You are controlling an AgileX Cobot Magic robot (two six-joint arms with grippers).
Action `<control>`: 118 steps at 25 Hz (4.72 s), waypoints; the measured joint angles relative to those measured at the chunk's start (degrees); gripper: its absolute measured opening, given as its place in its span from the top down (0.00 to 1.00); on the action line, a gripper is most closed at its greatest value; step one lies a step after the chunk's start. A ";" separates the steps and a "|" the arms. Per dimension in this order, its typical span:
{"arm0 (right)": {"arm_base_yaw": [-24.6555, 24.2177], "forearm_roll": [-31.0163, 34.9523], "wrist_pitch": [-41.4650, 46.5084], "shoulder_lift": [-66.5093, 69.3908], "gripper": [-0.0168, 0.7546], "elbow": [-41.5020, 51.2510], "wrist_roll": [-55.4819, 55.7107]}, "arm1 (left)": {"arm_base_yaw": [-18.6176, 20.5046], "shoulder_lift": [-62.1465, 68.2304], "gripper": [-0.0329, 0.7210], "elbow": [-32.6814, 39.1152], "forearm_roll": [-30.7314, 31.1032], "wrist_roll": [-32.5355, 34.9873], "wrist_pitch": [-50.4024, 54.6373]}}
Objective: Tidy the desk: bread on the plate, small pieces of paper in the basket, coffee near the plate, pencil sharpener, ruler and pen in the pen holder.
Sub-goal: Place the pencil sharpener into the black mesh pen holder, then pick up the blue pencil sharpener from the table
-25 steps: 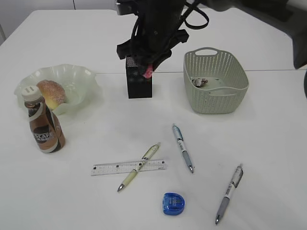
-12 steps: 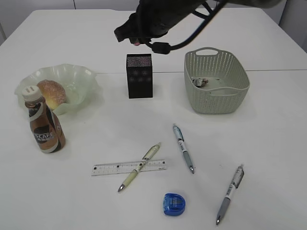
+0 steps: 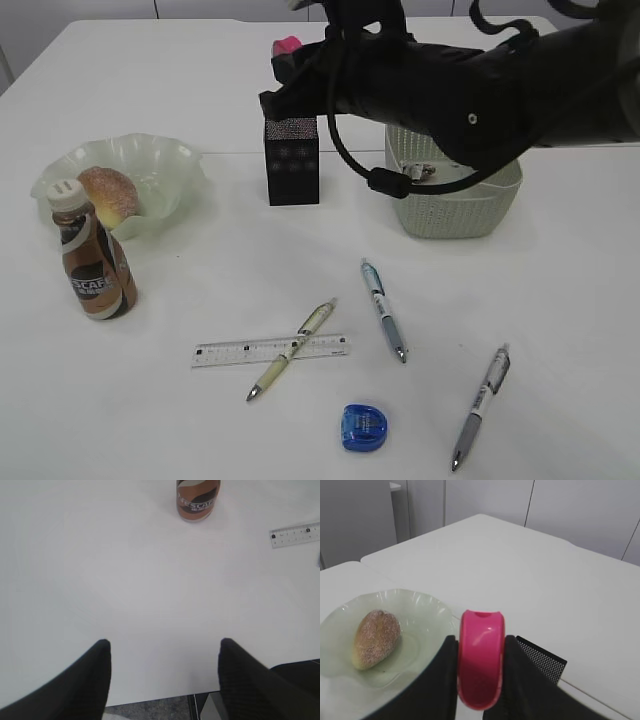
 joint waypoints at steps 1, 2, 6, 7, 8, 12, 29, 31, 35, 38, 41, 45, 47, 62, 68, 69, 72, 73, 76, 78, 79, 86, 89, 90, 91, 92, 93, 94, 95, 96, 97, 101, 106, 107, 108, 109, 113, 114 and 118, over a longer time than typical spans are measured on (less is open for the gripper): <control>-0.11 0.00 -1.19 0.58 0.79 -0.31 0.00 | 0.00 0.00 0.31 0.00 0.00 0.00 0.00; -0.19 0.23 -2.06 1.35 0.79 -0.95 -0.10 | 0.00 0.00 0.31 0.00 0.00 0.00 0.00; -1.39 2.06 -3.49 6.17 0.79 -5.88 -0.10 | 0.00 0.00 0.31 0.00 0.00 0.00 0.00; -1.68 2.06 -3.67 7.81 0.79 -7.40 -0.10 | 0.00 0.00 0.31 0.00 0.00 0.00 0.00; -1.92 2.39 -3.67 9.21 0.79 -8.66 -0.10 | 0.00 0.00 0.31 0.00 0.00 0.00 0.00; -2.69 2.76 -3.67 15.34 0.79 -14.77 -0.10 | 0.00 0.00 0.31 0.00 0.00 0.00 -0.12; -6.07 6.04 -1.57 25.64 0.79 -23.66 -0.10 | 0.00 0.00 0.31 0.00 0.04 0.00 -1.67; -6.07 6.04 -1.35 26.01 0.79 -23.91 -0.10 | 0.00 0.00 0.31 0.00 0.04 0.00 -1.67; -6.12 6.04 -1.26 26.55 0.79 -26.01 -0.10 | 0.00 0.00 0.31 0.00 0.13 0.00 -1.82; -6.12 6.04 -0.26 27.93 0.79 -27.88 -0.10 | 0.00 0.00 0.31 0.00 0.13 0.00 -2.13; -6.12 6.04 1.21 29.62 0.78 -29.51 -0.10 | 0.00 0.00 0.31 0.00 0.13 0.00 -2.13; -6.12 6.04 3.15 30.78 0.78 -30.35 -0.10 | 0.00 0.00 0.31 0.00 0.13 0.00 -2.13; -6.12 6.04 3.29 30.78 0.77 -30.62 -0.10 | 0.00 0.00 0.31 0.00 0.13 0.00 -2.13; -6.12 6.04 4.67 30.81 0.53 -31.84 -0.10 | 0.00 0.00 0.31 0.00 0.13 0.00 -2.17; -6.12 6.04 12.07 26.86 0.52 -31.84 -0.10 | 0.00 0.00 0.31 0.00 0.17 0.00 -2.17; -6.12 6.04 13.48 25.45 0.52 -31.84 -0.10 | 0.00 0.00 0.31 0.00 0.17 0.00 -2.27; -6.12 6.04 19.51 20.59 0.52 -31.84 -0.10 | 0.00 0.00 0.31 0.00 0.17 0.00 -2.15; -6.12 6.04 22.31 19.00 0.52 -31.84 -0.10 | 0.00 0.00 0.31 0.00 0.17 0.00 -1.79; -6.12 7.73 33.17 12.64 0.52 -31.84 0.01 | 0.00 0.00 0.31 0.00 0.17 0.00 -0.28; -6.12 9.77 42.68 8.70 0.52 -31.84 0.44 | 0.00 0.00 0.31 0.00 0.17 0.00 0.33; -6.12 10.64 46.82 6.65 0.52 -31.98 0.75 | 0.00 0.00 0.31 0.00 0.17 0.00 0.42; -6.12 12.37 77.51 -2.31 0.52 -32.10 11.20 | 0.00 0.00 0.31 0.00 0.17 0.00 0.44; -6.12 12.36 86.00 -2.81 0.52 -32.23 15.82 | 0.00 0.00 0.31 0.00 -0.16 0.00 0.53; -6.12 12.36 86.66 -2.81 0.52 -32.12 17.17 | 0.00 0.00 0.31 0.00 -0.39 0.00 0.53; -6.12 12.67 87.06 -2.81 0.52 -31.89 18.41 | 0.00 0.00 0.31 0.00 -0.81 0.00 0.53; -6.12 13.05 87.20 -2.81 0.52 -31.50 19.33 | 0.00 0.00 0.31 0.00 -1.21 0.00 0.64; -5.85 13.62 87.35 -2.81 0.52 -31.06 19.89 | 0.00 0.00 0.31 0.00 -1.67 0.00 0.64; -5.23 13.80 87.35 -2.81 0.52 -30.47 20.68 | 0.00 0.00 0.31 0.00 -2.10 0.00 0.64; -4.60 14.04 87.42 -2.81 0.52 -29.77 21.33 | 0.00 0.00 0.31 0.00 -2.55 0.00 0.64; -3.50 14.14 87.42 -2.81 0.52 -29.03 21.69 | 0.00 0.00 0.31 0.00 -2.95 0.00 0.64; -2.62 14.29 87.42 -2.81 0.52 -27.91 22.10 | 0.00 0.00 0.31 0.00 -3.09 0.00 0.64; 1.33 14.68 87.42 -2.81 0.52 -21.38 22.61 | 0.00 0.00 0.31 0.00 -3.38 0.00 0.74; 2.79 15.35 87.21 -2.81 0.52 -10.67 24.69 | 0.00 0.00 0.31 0.00 -3.79 0.00 0.74; 2.79 15.35 87.13 -2.81 0.52 -8.98 25.40 | 0.00 0.00 0.31 0.00 -3.87 0.00 0.74; 2.79 15.23 87.09 -2.81 0.52 -7.16 26.35 | 0.00 0.00 0.31 0.00 -3.87 0.00 0.74; 2.79 15.11 86.98 -2.81 0.52 -5.57 27.13 | 0.00 0.00 0.31 0.00 -3.87 0.00 0.74; 2.79 15.69 86.63 -2.81 0.52 -2.75 29.01 | 0.00 0.00 0.32 0.00 -4.01 0.00 0.74; 2.79 15.83 86.63 -2.81 0.52 -2.60 29.43 | 0.00 0.00 0.32 0.00 -4.01 0.00 0.74; 2.79 17.95 86.25 -1.89 0.48 -2.37 30.21 | 0.00 0.00 0.32 0.00 -4.01 0.00 0.74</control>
